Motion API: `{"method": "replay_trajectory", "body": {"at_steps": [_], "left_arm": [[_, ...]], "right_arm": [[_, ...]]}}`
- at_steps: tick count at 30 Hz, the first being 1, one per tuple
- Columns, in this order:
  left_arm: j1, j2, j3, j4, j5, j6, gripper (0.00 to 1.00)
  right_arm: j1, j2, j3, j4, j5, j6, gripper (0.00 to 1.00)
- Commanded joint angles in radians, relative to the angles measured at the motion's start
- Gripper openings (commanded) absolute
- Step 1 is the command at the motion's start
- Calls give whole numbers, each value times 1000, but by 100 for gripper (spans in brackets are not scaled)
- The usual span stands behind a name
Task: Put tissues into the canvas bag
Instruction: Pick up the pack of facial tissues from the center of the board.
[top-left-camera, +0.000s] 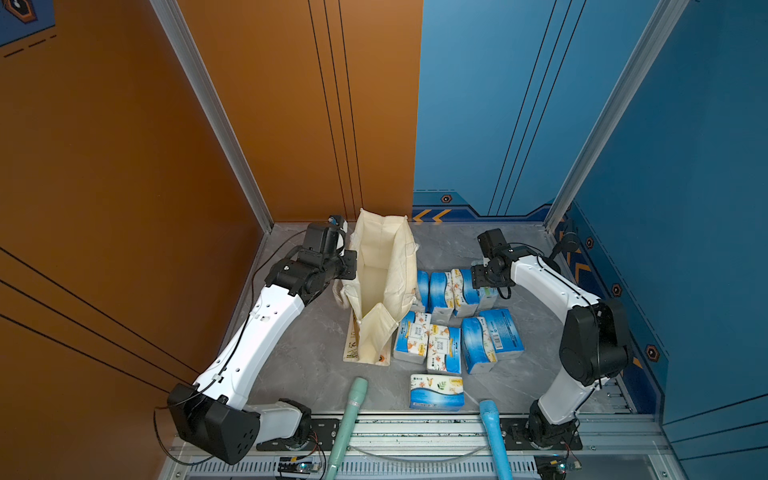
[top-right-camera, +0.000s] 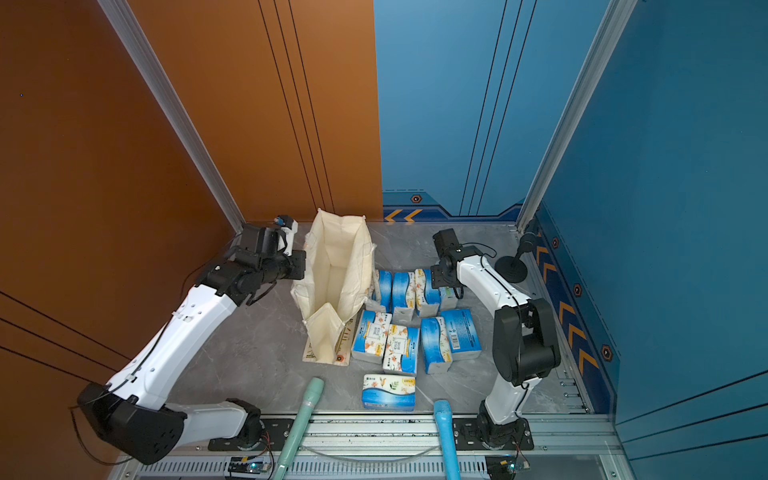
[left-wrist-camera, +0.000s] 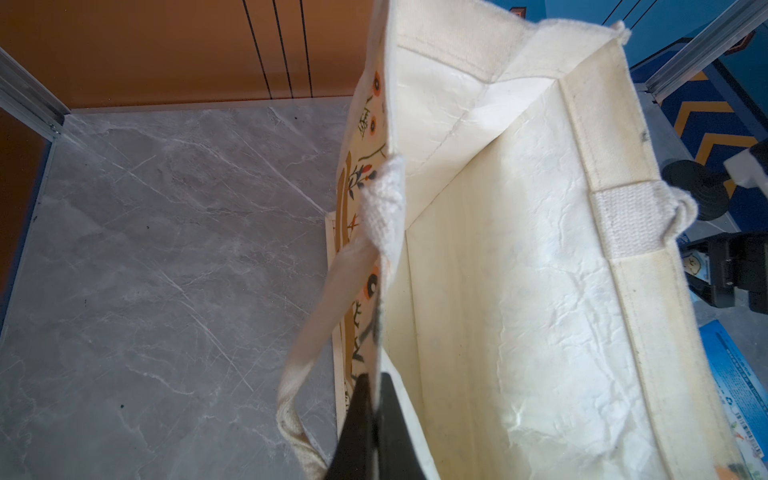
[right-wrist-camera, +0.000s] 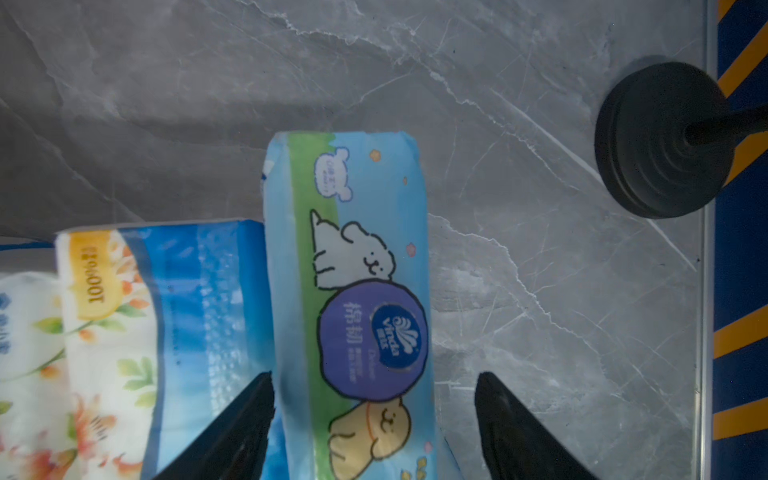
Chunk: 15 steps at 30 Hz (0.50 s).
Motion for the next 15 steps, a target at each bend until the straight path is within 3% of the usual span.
{"method": "replay_trajectory", "body": {"at_steps": [1, 11, 15], "left_arm": [[11, -29, -16, 21, 20, 5, 0], [17, -27, -23, 22, 26, 3, 0], [17, -22, -22, 24, 30, 1, 0]], "right_arm": [[-13, 15, 20, 2, 1, -8, 78], [-42, 71, 19, 68, -96, 8, 70], [-50, 96, 25, 78, -123, 19, 55]]}}
